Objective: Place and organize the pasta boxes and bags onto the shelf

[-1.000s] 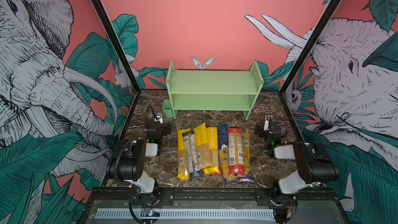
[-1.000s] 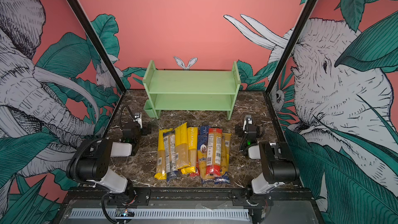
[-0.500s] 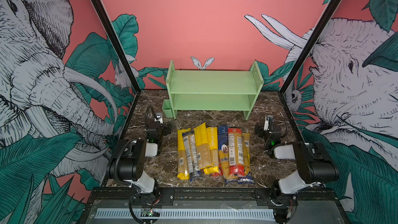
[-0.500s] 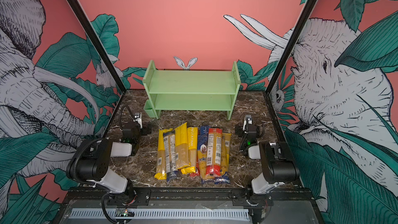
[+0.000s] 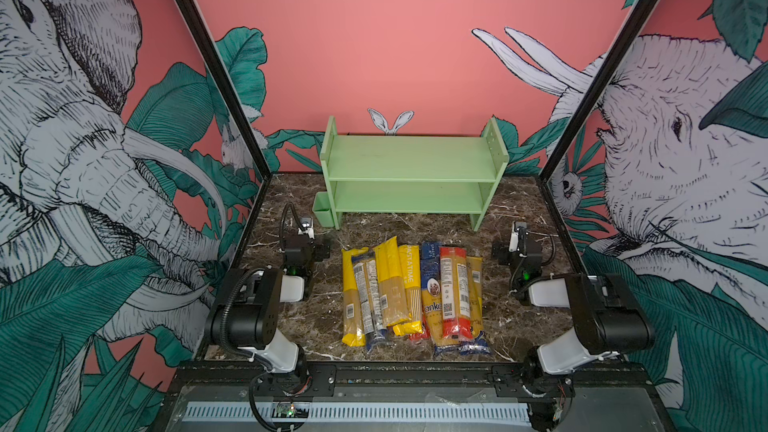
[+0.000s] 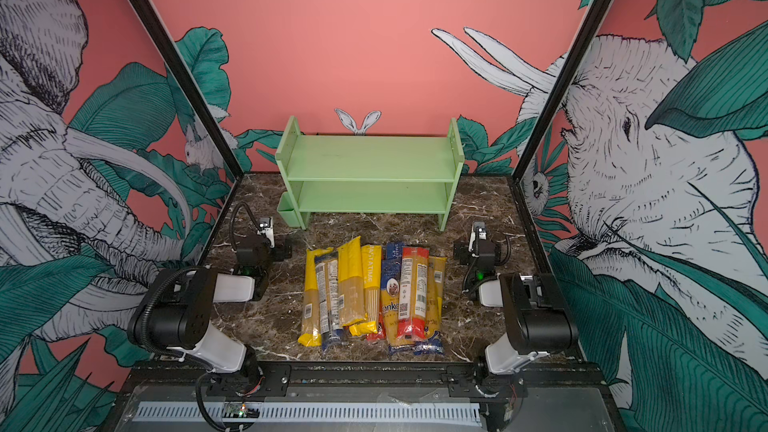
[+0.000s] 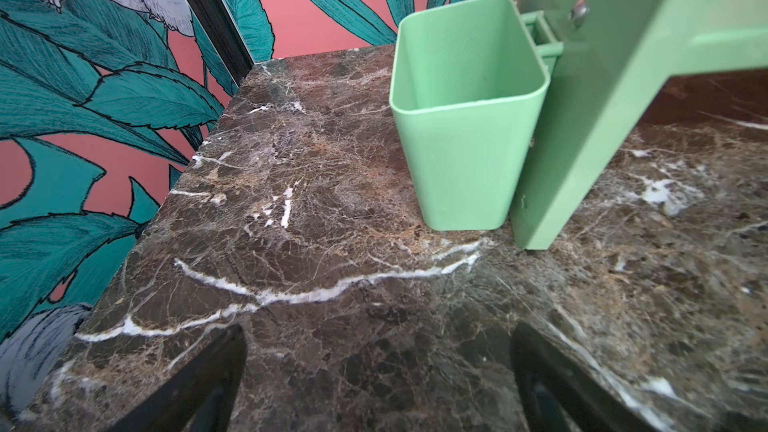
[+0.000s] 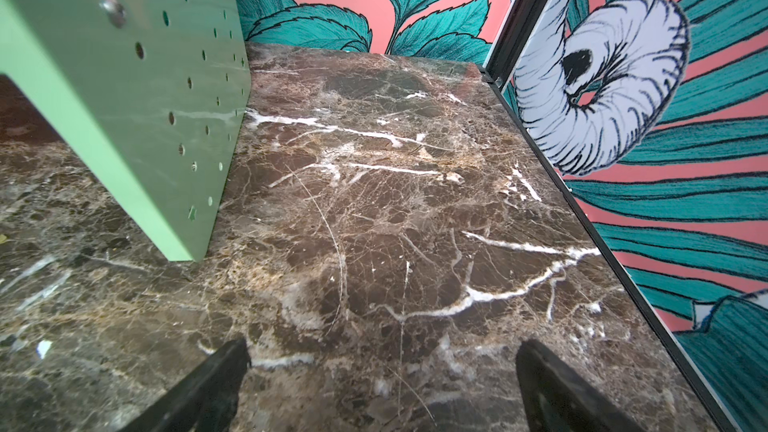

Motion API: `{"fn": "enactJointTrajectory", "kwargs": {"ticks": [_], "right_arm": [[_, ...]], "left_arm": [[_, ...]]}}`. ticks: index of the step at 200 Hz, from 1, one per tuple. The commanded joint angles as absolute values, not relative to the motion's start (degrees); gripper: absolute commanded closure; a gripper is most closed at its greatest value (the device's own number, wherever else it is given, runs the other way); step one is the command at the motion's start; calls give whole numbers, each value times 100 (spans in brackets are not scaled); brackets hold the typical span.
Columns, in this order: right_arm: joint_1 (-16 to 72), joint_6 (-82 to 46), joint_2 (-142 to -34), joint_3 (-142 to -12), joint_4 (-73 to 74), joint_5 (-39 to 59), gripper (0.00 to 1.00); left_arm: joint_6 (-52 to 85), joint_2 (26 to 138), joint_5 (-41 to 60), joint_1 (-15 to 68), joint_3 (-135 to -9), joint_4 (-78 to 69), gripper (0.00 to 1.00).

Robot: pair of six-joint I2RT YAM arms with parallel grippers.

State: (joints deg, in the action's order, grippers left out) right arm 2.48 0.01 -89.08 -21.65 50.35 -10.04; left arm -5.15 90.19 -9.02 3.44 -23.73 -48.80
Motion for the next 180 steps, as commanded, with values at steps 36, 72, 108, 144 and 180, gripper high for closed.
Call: {"fn": "enactJointTrajectory", "kwargs": {"ticks": [36, 72, 108, 144, 180], "right_arm": [[250, -22, -8869, -2197, 5322, -1045, 1], [450, -23, -8573, -2418, 4747, -1768, 1], [719, -272, -8114, -3268, 2585, -2616, 1], [1180, -769, -7518, -4132, 348, -3235, 1], [1683, -1427, -6990, -5044, -2090, -3382, 1]], "left_arm": [[-554, 8895, -918, 356, -2316, -5045, 1], [-611, 8873, -809, 360, -2345, -5000, 3], [-514, 8549, -1014, 368, -2919, -3587, 7], [-398, 8260, -1735, 563, -3329, -2670, 11], [-325, 7502, -2483, 1134, -3300, -2105, 11]]}}
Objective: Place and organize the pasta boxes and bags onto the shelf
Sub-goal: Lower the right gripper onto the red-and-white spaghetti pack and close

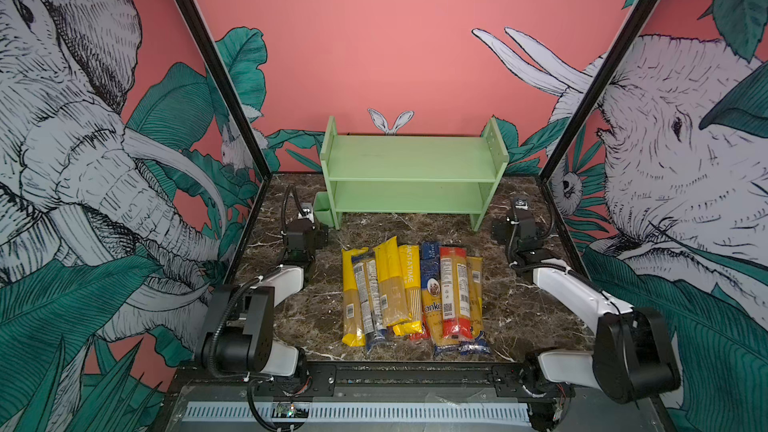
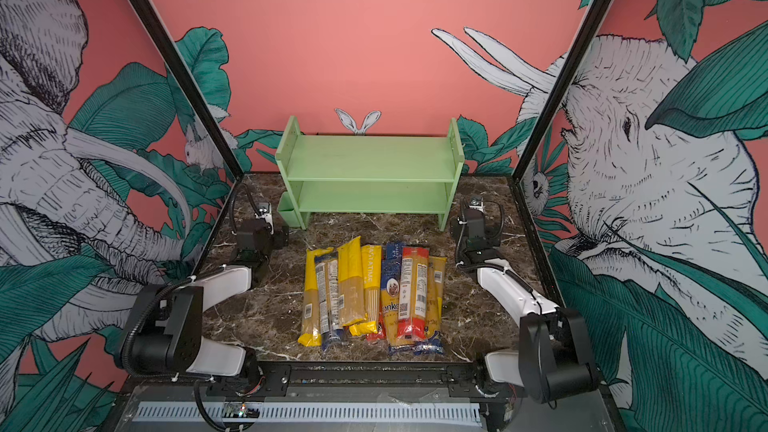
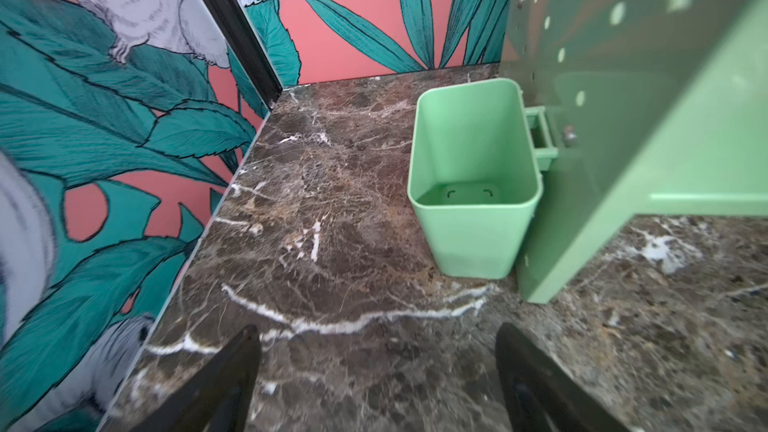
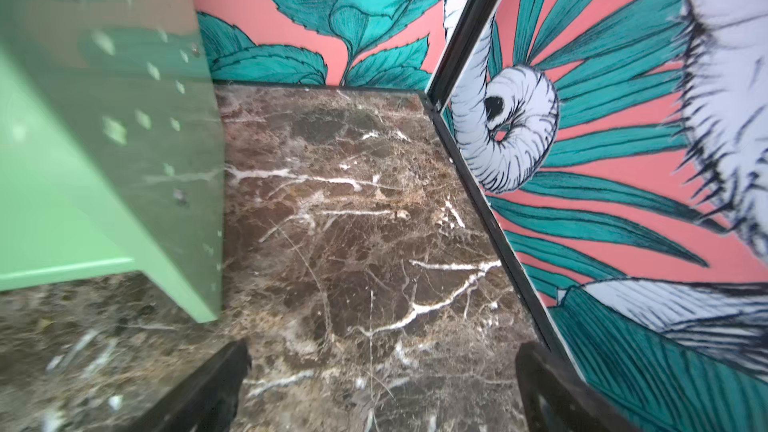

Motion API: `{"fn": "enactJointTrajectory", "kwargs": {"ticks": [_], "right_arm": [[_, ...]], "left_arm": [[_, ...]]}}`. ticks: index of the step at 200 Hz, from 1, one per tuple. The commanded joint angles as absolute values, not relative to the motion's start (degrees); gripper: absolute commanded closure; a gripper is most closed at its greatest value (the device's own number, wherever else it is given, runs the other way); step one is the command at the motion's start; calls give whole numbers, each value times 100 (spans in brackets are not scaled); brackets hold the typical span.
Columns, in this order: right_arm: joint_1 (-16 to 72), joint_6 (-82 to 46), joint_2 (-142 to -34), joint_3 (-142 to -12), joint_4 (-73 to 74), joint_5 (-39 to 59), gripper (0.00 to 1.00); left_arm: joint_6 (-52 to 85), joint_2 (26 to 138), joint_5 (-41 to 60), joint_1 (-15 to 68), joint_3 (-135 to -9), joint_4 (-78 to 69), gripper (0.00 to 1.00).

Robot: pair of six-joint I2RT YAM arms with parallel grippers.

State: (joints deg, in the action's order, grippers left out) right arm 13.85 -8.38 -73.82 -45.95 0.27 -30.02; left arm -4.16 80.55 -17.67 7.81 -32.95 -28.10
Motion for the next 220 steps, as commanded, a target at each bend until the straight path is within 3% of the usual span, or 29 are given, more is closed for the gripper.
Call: {"fn": "enactJointTrajectory", "kwargs": {"ticks": [1, 16, 23, 57, 93, 158, 220], "right_arm": [[1698, -1434, -6980, -5053, -2139, -3383, 1], [1972, -1684, -6705, -5185, -2811, -3439, 1], [2084, -1855, -6604, -5256, -3138, -3418, 1], [2813, -2702, -6136, -5441, -4496, -3370, 1], [4238, -4005, -5768, -5303, -5417, -3713, 1], [6818, -5977, -6278, -4958, -5663, -4255, 5], [7617, -6684, -6653, -4428, -4731, -3872, 6]], "left_arm": [[-317, 7482, -2490, 1147, -3303, -2081, 11], [-158, 7091, -2548, 1369, -3354, -1692, 10], [-95, 6906, -2494, 1467, -3358, -1536, 1], [488, 5973, -2493, 2022, -3326, -711, 0], [1065, 4968, -2325, 2911, -3123, 7, 0], [1539, 3849, -2341, 4492, -3007, 1385, 0], [1614, 3819, -2255, 4974, -3035, 1813, 0]]}}
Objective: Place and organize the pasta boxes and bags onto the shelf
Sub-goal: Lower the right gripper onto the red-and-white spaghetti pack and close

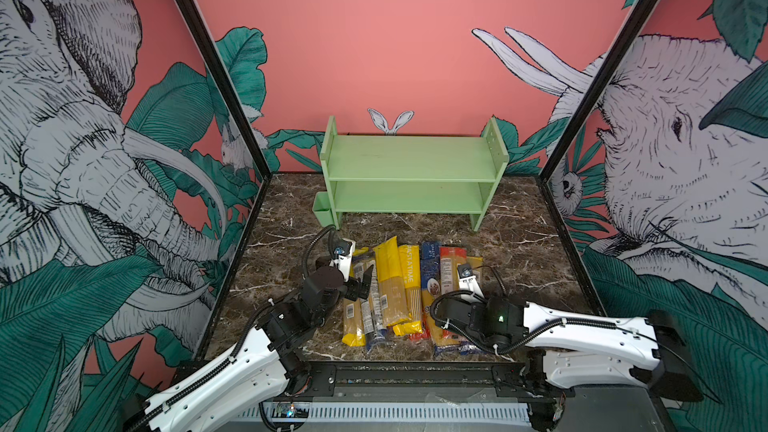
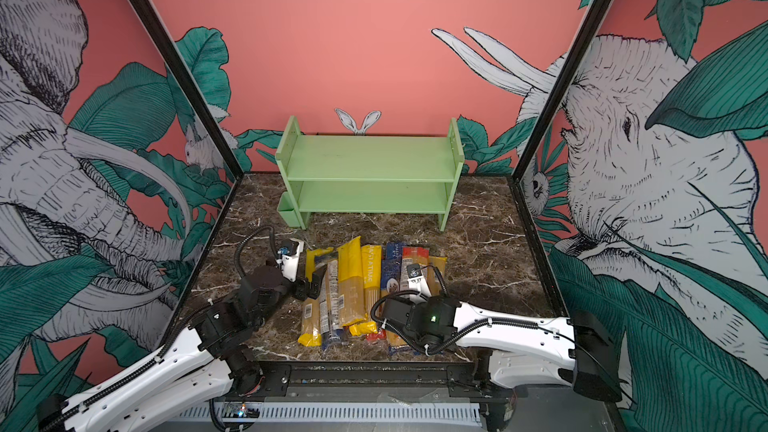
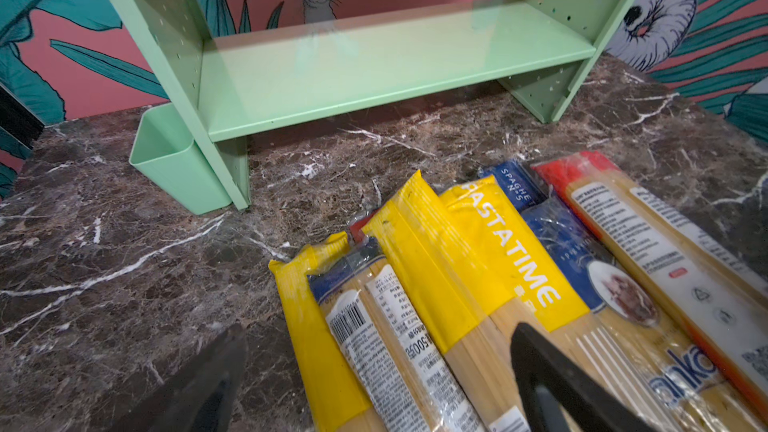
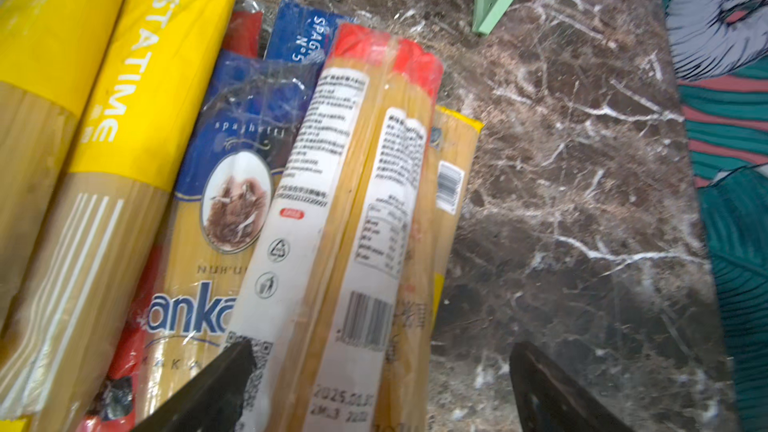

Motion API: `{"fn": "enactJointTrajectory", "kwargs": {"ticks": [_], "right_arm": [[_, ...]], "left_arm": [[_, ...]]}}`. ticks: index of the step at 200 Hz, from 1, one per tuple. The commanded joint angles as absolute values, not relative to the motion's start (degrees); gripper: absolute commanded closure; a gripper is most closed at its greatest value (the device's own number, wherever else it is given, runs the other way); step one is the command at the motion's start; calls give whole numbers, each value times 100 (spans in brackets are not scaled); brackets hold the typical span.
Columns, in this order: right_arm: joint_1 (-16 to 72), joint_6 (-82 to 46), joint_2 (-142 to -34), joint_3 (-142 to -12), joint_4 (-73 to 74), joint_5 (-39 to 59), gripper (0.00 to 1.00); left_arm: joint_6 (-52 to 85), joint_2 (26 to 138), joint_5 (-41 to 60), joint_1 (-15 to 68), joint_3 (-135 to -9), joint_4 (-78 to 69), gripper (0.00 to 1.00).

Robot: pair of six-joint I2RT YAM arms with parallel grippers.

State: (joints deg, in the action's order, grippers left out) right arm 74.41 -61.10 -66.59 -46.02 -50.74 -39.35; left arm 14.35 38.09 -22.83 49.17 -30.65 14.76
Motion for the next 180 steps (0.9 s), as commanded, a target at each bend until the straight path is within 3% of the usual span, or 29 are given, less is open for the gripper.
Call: {"fn": "enactJointTrajectory", "kwargs": {"ticks": [1, 128, 180], "right_arm": [[7623, -6691, -6649, -4407, -4712, -3856, 6], [7806, -6981, -6699, -3705, -3942, -3576, 13], [7568, -6919, -6503, -3430, -3754, -3247, 24]], "left_arm": [[1611, 3817, -2257, 4974, -3034, 1812, 0], [1512, 4407, -2136, 5019, -3045, 1423, 0], [1468, 4516, -2057, 5019, -3103, 1415, 0]]}}
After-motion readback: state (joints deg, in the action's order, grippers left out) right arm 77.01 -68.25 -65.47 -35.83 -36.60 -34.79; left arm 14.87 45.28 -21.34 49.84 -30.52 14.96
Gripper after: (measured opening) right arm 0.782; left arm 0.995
